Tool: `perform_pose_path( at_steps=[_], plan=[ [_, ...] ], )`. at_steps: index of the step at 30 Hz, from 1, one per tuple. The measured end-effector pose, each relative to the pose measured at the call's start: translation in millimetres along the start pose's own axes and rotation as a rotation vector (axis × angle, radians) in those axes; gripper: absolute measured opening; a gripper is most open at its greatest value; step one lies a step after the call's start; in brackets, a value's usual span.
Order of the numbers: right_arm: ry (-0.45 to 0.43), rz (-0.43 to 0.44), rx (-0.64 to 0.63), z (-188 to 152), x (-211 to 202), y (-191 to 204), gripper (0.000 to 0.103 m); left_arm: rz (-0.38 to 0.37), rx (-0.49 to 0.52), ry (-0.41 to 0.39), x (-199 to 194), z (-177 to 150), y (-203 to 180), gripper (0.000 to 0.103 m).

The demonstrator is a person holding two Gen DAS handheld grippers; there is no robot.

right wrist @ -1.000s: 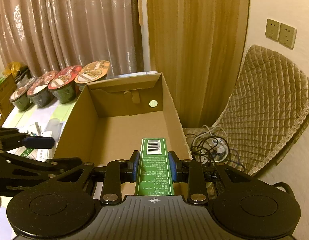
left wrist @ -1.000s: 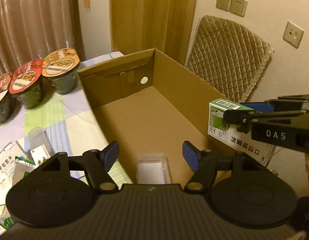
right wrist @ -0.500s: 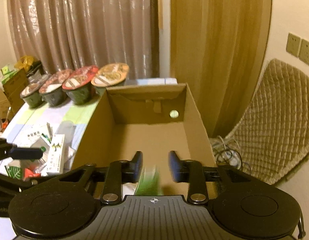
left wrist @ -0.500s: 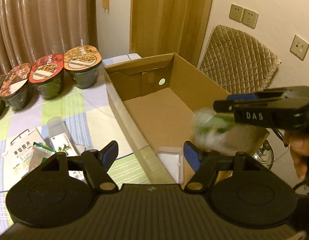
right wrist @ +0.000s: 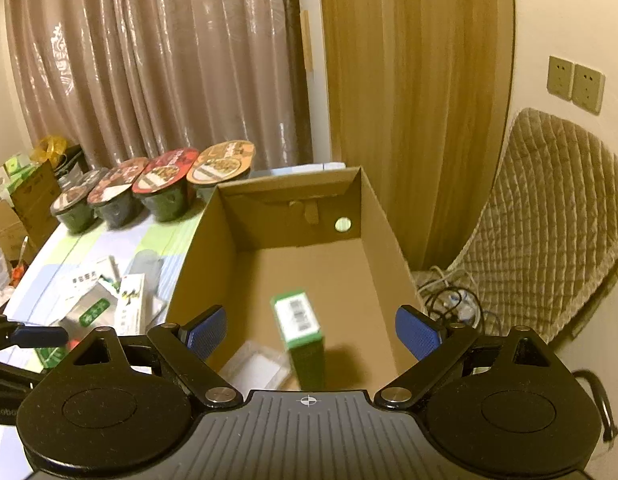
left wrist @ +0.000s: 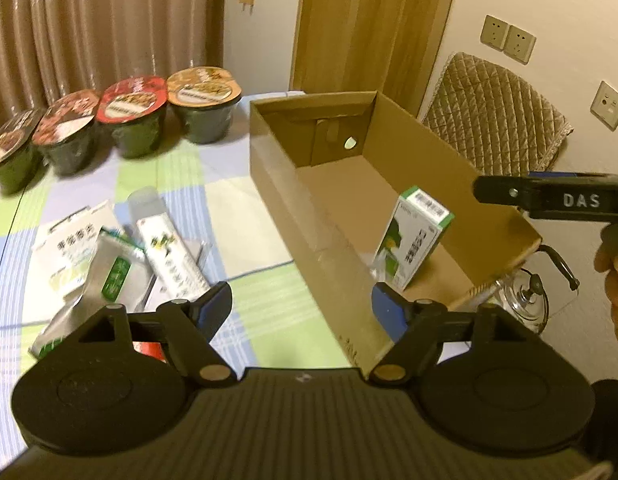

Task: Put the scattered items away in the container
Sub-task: 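Withdraw both open tools from the cardboard box back over the table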

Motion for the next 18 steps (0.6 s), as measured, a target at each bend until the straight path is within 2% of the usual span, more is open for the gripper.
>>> perform_pose_path(
  at_steps=[9,18],
  plan=[
    [-0.015,0.042,0.03,-14,-45,35,0.097,0.054,-0.029,0.0,-48,-34,25,0.078],
    [-0.018,0.14,0.03,-30,-77,88,0.097,0.168,-0.082,0.028,-102,-82,76,0.08]
  ],
)
Point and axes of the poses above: each gripper's, at about its wrist camera, not at the fingertips, and x roughly the way its jaws point, y to its left, z to its top, the point moved 4 cm from there along x, roughly the way its jaws point, and after that the axes turned 13 degrees about -y, right-handed, at the moved point
